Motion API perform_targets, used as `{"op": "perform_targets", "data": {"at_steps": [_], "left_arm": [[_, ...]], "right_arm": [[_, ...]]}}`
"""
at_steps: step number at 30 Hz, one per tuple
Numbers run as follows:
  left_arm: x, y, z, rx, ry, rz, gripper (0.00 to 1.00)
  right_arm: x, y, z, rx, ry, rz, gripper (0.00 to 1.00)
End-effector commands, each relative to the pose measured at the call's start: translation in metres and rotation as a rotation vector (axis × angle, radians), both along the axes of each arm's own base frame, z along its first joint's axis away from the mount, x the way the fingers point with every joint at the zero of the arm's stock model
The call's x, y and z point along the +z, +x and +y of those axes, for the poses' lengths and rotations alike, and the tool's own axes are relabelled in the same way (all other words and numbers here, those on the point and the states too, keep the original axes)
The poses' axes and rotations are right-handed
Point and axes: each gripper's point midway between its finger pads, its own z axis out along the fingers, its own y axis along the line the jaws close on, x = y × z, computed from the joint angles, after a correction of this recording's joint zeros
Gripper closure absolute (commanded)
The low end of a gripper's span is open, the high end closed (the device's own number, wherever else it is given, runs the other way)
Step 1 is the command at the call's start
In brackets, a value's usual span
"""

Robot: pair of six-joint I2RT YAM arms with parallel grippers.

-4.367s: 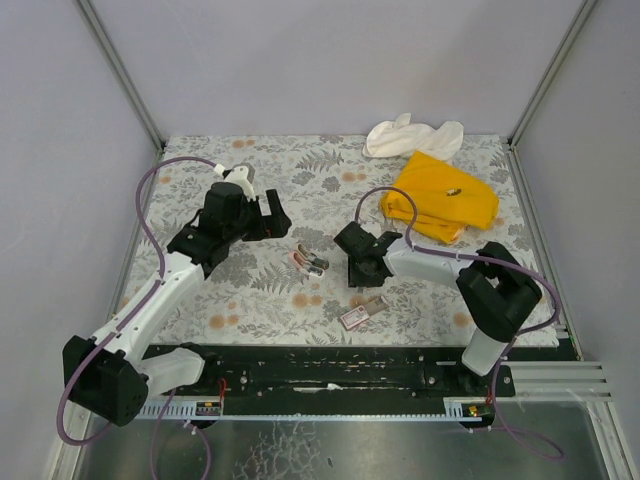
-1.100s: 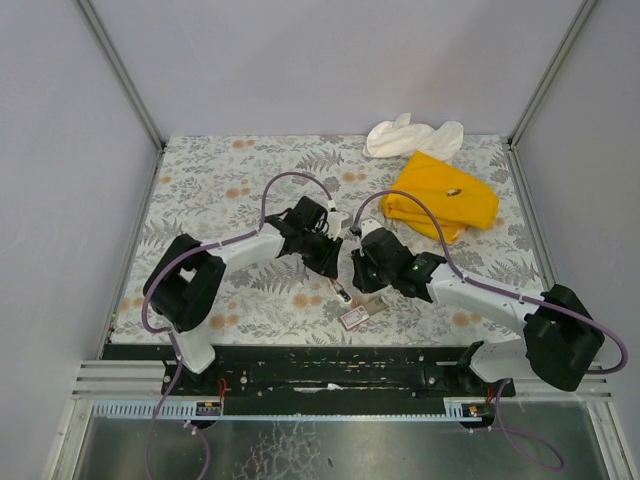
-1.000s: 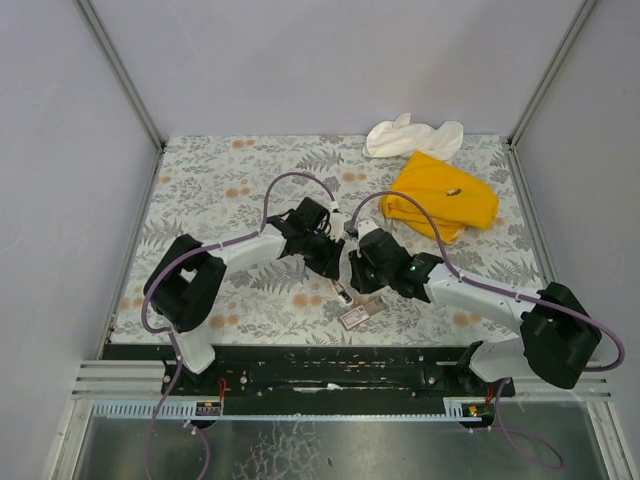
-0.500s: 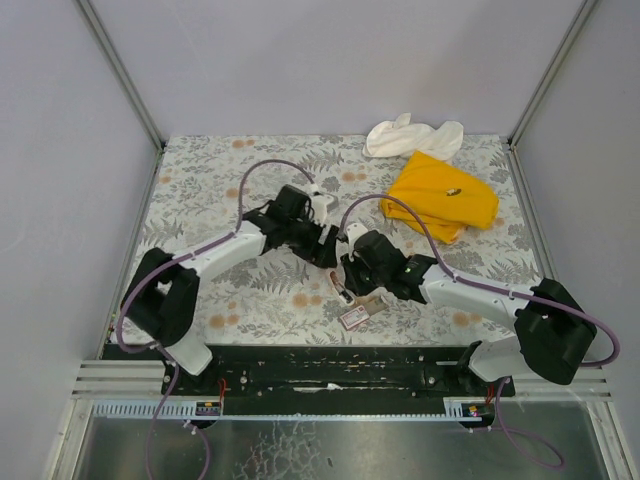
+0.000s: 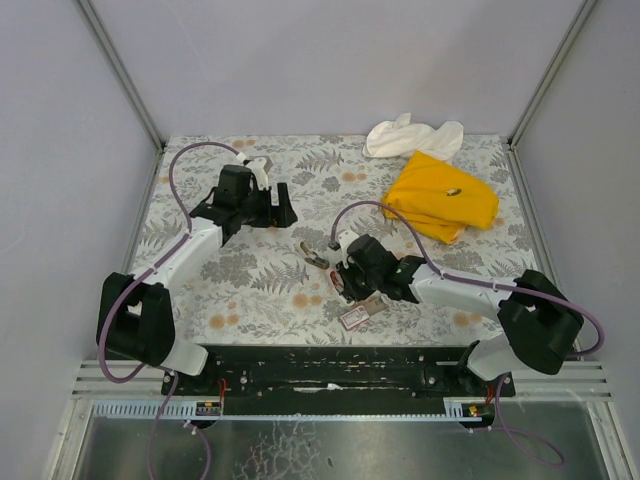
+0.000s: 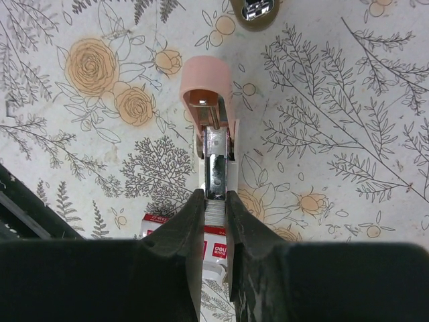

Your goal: Load the staples into the stapler

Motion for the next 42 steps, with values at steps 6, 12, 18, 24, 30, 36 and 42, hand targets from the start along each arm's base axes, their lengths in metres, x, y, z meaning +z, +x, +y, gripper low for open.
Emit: {"op": "perform_targets", "data": {"at_steps": [6, 12, 18, 24, 30, 36, 42], "left_arm": [[0.002, 0.016, 0.026, 0.138, 0.036, -0.027, 0.14], [0.002, 0.016, 0.027, 0.138, 0.045, -0.028, 0.14], [0.0, 0.015, 0.023, 0.113, 0.036, -0.02, 0.14], [0.0, 0.015, 0.024, 0.114, 0.038, -0.017, 0.13], [-0.001, 0.014, 0.023, 0.114, 0.038, -0.016, 0.13], [0.0, 0.015, 0.023, 0.113, 0.038, -0.016, 0.13], [-0.001, 0.014, 0.023, 0.111, 0.036, -0.015, 0.13]], "right_arm": [[0.012, 0.011, 0.023, 0.066, 0.022, -0.059, 0.83], [0.01, 0.013, 0.028, 0.084, 0.026, -0.058, 0.83], [0.003, 0.013, 0.03, 0.089, 0.02, -0.046, 0.84], [-0.002, 0.013, 0.029, 0.086, 0.008, -0.044, 0.85], [-0.006, 0.014, 0.026, 0.083, -0.011, -0.047, 0.85], [-0.006, 0.015, 0.024, 0.088, -0.025, -0.054, 0.86], [0.003, 0.017, 0.027, 0.093, -0.01, -0.066, 0.86]]}}
